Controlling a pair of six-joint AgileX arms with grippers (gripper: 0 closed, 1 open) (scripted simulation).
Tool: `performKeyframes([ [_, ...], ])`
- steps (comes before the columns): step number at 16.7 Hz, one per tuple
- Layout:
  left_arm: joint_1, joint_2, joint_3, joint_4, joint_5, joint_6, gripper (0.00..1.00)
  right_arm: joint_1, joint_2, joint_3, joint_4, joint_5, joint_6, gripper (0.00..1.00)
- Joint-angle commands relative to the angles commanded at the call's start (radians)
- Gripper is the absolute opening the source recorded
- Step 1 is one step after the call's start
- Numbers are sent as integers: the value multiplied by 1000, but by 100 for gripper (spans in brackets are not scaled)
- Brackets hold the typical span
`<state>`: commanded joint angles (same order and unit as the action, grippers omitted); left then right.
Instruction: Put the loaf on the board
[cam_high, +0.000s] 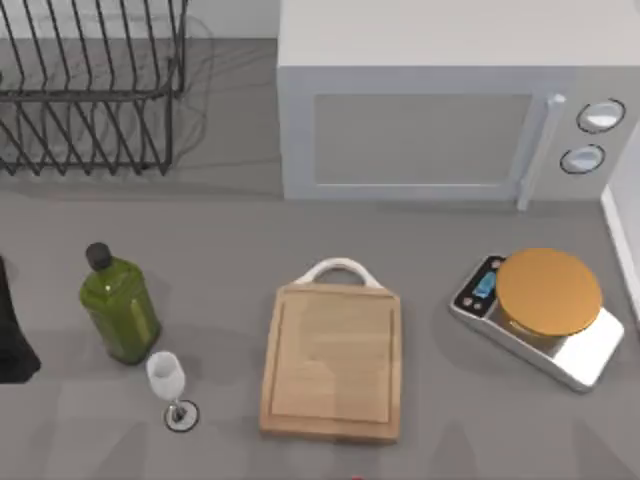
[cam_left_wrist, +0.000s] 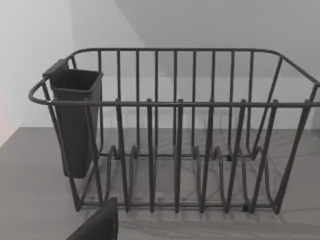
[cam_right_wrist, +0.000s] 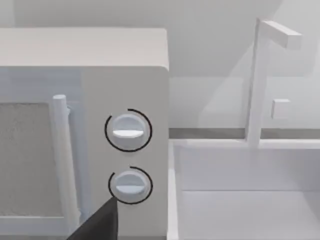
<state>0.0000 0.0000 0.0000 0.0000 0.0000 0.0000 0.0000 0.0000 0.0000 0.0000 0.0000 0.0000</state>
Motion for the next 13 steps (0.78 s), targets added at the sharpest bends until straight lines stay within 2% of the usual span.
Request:
performKeyframes([
  [3,3,10,10,-6,-1,6,100,0,0,0,0,0,0,100],
  [6,24,105,102,-60,-8,63,100,0,0,0,0,0,0,100],
  [9,55,295,285,-166,-14,162,100,0,0,0,0,0,0,100],
  [13,101,693,608,-378,-15,335,100,0,0,0,0,0,0,100],
])
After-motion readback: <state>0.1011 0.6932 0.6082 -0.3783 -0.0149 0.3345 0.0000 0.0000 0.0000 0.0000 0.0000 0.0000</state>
